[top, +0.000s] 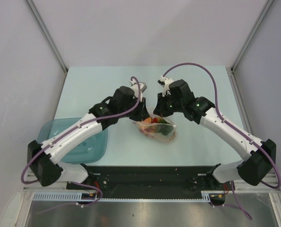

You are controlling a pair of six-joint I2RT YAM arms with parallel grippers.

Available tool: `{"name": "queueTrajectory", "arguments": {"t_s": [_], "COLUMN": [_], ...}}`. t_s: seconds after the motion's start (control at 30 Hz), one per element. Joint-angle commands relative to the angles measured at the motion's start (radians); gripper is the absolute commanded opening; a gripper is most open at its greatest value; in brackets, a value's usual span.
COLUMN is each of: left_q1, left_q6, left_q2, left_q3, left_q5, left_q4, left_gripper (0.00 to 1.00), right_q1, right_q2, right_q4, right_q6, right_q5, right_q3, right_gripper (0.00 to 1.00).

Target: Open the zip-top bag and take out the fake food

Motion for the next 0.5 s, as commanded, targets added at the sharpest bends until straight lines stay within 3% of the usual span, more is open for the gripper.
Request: {"name": "queueTrajectory", "arguments": {"t_s": [0.0,0.17,0.3,0.47], "left_q1": [-0.015,-0.017,-0.020,-0.035], "left_q6": [0.033,0.032,0.019,0.033], "left_q2": [0.096,0.168,0.205,0.242], "left_q3": [0.085,0.122,0.131,0.147], "left_q5": [-0.114,-0.173,-0.197,-0.242], "left_q4": [-0.073,-0.121,-0.131,-0.177], "left_gripper": [0.27,0.28,0.42,0.53], "right_q1": [0.001,0.001,0.001,0.003], "right_q2": [-0.046,-0.055,-0.069,-0.084], "right_q4": [0.028,0.019,0.019,0.005], "right_q6": [0.010,0.007,0.007,0.010], "right_q5": [-0.020,-0.017,-0.023,-0.026], "right_q3": [0.024,0.019,0.012,-0.004], "right_gripper": [0.00,0.00,0.00,0.00]}}
